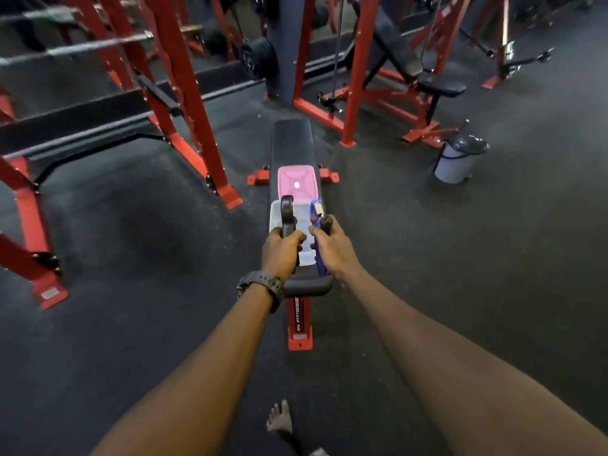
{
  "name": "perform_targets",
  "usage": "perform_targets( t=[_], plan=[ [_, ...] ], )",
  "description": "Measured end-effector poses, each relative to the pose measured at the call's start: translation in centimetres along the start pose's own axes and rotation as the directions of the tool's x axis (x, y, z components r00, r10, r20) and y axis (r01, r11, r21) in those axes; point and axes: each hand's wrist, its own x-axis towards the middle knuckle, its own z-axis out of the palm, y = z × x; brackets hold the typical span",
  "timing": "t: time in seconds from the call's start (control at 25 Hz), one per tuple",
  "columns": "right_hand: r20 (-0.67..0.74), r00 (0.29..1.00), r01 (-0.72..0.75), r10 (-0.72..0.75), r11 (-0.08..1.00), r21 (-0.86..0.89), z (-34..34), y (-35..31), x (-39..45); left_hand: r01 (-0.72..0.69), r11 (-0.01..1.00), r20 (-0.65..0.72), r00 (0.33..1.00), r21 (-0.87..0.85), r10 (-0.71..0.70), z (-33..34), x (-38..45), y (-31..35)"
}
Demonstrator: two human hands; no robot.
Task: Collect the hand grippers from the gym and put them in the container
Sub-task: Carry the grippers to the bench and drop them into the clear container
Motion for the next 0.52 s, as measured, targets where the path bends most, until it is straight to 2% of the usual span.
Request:
perform_targets(
  t=[0.24,0.52],
  plan=[
    [0.025,0.991,-0.134,0.135,0.990,-0.031,1.4,2.3,10.9,0.135,0.990,0.015,0.991,0.032,-0.135,1.0,11.1,-0.2],
    [0.144,0.951,-0.258,0.275,0.958,-0.126,5.0,10.1,26.6,0.238,0.966,-0.048,0.971,0.099,-0.234,4.2,24.3,-2.8]
  ],
)
